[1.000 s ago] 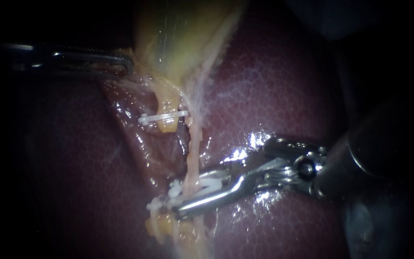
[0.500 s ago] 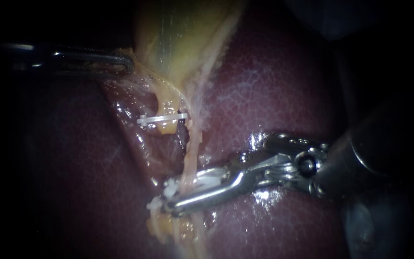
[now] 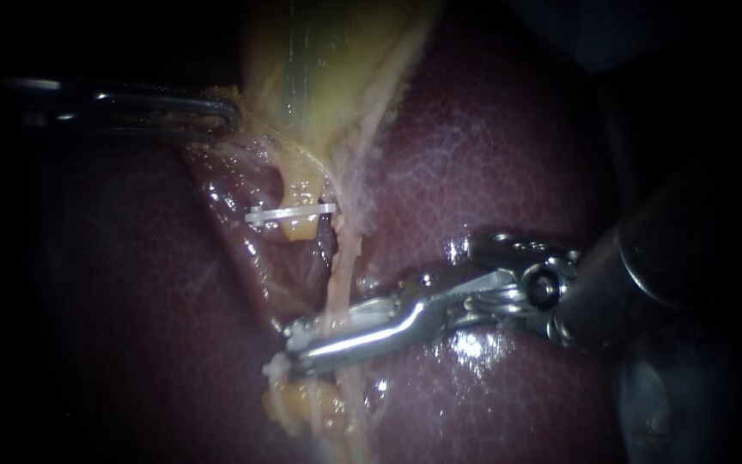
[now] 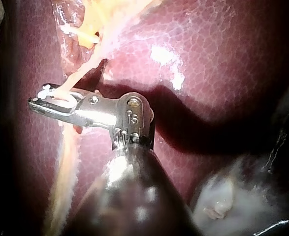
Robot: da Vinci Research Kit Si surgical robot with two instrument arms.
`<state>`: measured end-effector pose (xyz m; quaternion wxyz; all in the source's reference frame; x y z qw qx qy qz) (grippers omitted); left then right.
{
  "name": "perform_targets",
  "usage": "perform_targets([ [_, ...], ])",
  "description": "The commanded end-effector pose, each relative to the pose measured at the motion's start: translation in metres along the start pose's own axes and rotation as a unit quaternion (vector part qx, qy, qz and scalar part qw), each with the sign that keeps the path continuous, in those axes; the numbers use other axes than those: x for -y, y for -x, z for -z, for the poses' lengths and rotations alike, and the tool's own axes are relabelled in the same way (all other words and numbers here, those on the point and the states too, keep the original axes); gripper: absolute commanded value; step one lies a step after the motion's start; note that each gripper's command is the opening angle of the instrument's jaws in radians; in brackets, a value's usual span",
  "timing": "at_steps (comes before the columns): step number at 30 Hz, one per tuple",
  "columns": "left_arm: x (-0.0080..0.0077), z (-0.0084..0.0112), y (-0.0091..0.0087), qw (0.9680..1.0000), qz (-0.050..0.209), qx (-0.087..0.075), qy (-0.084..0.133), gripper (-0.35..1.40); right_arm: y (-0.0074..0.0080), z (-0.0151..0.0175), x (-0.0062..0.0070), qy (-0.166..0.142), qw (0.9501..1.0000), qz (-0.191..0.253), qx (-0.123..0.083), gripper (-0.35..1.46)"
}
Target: Clipping second clip right tube
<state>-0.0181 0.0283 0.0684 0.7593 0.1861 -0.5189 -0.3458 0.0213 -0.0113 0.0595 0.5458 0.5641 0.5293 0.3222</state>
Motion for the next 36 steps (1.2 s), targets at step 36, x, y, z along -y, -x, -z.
perform_targets([
  [36, 0.0, 0.0, 0.0, 1.0, 0.0, 0.0, 0.0, -0.35, -0.0002, -0.0004, -0.0002, 0.009, 0.9999, -0.011, -0.005, -0.35],
])
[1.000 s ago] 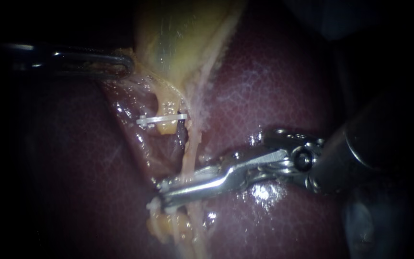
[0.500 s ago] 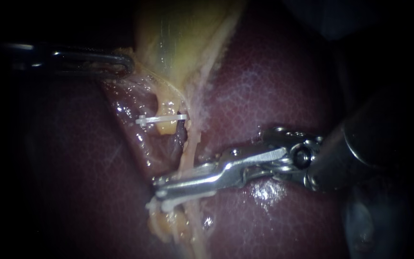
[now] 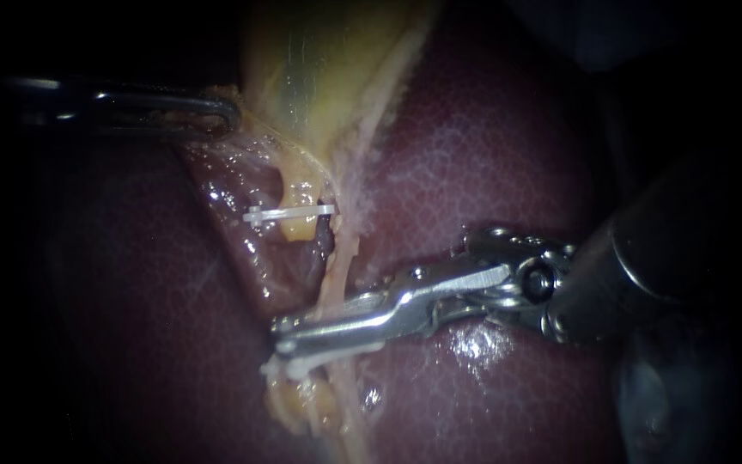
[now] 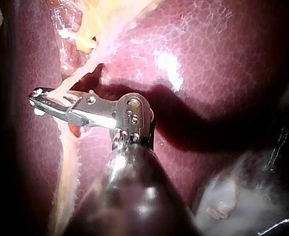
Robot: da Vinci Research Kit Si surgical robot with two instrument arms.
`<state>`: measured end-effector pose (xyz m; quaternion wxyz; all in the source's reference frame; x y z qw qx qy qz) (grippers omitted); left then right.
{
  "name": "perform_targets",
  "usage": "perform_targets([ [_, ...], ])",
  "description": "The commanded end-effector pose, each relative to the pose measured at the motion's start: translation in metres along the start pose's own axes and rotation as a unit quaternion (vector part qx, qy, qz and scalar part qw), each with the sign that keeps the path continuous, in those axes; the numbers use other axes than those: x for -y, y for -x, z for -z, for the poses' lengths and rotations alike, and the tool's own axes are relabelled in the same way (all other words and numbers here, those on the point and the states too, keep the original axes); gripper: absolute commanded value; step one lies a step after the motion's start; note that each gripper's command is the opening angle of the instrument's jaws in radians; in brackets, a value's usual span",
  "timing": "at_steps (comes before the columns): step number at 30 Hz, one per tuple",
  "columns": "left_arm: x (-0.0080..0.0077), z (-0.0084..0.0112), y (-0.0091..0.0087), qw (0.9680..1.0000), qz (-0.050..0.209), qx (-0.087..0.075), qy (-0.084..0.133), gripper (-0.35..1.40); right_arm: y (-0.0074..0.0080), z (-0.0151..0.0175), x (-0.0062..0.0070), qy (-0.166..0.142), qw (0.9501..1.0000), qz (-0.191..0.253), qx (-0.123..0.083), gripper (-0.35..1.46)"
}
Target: Clipping second clip right tube
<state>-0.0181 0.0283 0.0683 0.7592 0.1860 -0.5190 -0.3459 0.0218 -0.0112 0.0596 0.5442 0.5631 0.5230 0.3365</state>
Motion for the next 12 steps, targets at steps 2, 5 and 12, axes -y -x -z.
perform_targets([
  [2, 0.0, 0.0, 0.0, 1.0, 0.0, 0.0, 0.0, -0.35, 0.0, 0.0, -0.0001, -0.001, 1.0, 0.0, 0.001, -0.35],
  [5, 0.0, 0.0, 0.0, 1.0, 0.0, 0.0, -0.002, -0.35, 0.0, 0.0, -0.0001, -0.001, 1.0, 0.0, 0.001, -0.35],
  [12, 0.0, 0.0, 0.0, 1.0, 0.0, 0.0, -0.001, -0.35, 0.0, 0.0, -0.0001, -0.001, 1.0, 0.0, 0.001, -0.35],
])
